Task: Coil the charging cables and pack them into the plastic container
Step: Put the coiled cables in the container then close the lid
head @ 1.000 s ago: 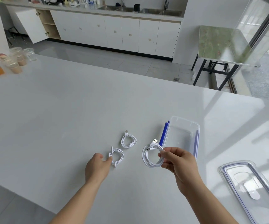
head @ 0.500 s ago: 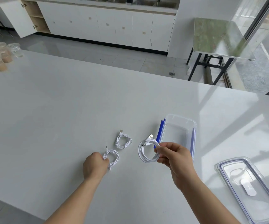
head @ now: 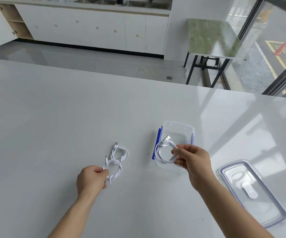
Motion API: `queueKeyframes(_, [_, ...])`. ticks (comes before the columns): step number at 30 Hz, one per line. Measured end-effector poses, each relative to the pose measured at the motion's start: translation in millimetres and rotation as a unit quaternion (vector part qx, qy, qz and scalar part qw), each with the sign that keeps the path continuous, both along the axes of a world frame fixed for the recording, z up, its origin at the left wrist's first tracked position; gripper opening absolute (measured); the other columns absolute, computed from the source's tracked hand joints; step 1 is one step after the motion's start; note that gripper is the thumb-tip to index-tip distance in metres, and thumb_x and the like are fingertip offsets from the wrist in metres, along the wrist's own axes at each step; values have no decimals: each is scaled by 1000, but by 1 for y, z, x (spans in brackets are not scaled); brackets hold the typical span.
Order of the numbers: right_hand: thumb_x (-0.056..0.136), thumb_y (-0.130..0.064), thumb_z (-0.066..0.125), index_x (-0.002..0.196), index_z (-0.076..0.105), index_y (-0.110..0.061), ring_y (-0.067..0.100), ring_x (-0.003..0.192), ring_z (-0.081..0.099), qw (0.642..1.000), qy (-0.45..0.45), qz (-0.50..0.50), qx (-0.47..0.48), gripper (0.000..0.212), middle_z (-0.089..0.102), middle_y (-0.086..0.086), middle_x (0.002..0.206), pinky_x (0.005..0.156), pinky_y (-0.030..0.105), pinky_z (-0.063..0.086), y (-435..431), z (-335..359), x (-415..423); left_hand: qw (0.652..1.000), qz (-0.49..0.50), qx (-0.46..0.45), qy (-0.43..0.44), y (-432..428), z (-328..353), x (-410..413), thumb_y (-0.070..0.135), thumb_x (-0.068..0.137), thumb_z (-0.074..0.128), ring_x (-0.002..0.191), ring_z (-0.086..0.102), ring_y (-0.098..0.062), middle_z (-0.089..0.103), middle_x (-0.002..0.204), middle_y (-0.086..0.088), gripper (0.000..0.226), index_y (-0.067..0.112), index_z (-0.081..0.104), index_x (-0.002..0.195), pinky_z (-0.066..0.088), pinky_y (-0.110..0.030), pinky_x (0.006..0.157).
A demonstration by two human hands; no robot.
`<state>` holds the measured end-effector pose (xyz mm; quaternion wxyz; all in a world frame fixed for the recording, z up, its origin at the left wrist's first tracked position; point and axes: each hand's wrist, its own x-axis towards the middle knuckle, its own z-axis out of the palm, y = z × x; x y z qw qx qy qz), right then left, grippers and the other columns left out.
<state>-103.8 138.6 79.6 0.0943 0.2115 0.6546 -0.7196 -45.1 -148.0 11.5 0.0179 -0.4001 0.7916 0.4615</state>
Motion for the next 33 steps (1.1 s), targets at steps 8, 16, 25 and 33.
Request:
queueKeyframes(8, [78, 4, 73, 84, 73, 7, 24, 65, 58, 996, 17, -32, 75, 7, 64, 17, 71, 70, 36, 60, 39, 4, -53, 997, -44, 41, 57, 45, 23, -34, 8, 78, 70, 56, 72, -27, 73, 65, -12, 11, 8, 72, 67, 61, -31, 54])
queueKeyframes(16, [69, -2, 69, 68, 74, -8, 23, 57, 68, 975, 13, 9, 220, 8, 72, 13, 65, 75, 52, 62, 41, -17, -107, 992, -74, 80, 67, 81, 28, -58, 5, 79, 69, 53, 65, -22, 72, 68, -14, 9, 5, 71, 70, 60, -31, 51])
queueKeyframes(25, [78, -11, 62, 82, 74, -16, 24, 78, 68, 887, 22, 149, 437, 13, 74, 0, 79, 56, 25, 44, 25, -49, -146, 986, -95, 113, 71, 99, 30, -67, 2, 81, 68, 50, 61, -18, 70, 64, -11, 5, 2, 72, 78, 60, -31, 51])
queueKeyframes(33, [80, -3, 59, 84, 68, -8, 30, 71, 60, 822, 8, 216, 526, 12, 70, 8, 79, 58, 27, 44, 15, -65, -160, 985, -92, 130, 68, 102, 23, -70, 4, 81, 69, 54, 63, -20, 71, 64, -11, 9, 6, 73, 74, 63, -37, 56])
